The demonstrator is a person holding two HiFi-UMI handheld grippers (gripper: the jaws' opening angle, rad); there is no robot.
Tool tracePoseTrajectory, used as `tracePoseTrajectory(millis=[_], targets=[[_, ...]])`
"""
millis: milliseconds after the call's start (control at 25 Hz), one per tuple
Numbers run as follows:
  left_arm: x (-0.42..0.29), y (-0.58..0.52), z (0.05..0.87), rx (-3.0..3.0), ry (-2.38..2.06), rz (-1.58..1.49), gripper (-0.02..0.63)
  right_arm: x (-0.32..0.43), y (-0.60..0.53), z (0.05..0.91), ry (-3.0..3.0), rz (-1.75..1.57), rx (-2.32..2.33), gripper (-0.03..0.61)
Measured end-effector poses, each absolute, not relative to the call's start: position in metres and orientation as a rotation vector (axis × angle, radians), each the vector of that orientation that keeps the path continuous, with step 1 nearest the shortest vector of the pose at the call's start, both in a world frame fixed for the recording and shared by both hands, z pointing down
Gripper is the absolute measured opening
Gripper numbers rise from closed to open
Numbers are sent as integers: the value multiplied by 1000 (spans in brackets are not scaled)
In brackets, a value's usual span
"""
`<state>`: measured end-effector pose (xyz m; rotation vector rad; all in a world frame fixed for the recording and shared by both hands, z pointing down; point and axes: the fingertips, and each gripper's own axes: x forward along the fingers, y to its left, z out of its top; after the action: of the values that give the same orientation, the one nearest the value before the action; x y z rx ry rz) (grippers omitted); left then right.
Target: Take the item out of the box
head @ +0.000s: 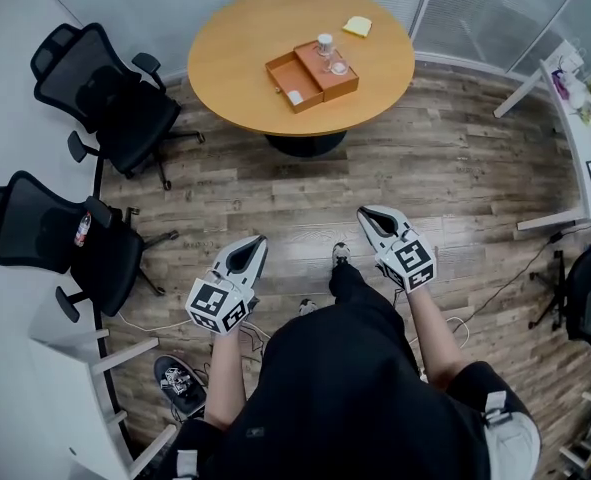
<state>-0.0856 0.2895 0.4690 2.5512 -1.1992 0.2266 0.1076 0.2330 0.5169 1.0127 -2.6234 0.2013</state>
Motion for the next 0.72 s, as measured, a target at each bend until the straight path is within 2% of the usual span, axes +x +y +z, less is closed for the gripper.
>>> tracePoseTrajectory(millis=[720], targets=[[-55, 174, 464, 2480, -1340, 258, 6, 148, 91, 525, -2657, 240, 904, 8]])
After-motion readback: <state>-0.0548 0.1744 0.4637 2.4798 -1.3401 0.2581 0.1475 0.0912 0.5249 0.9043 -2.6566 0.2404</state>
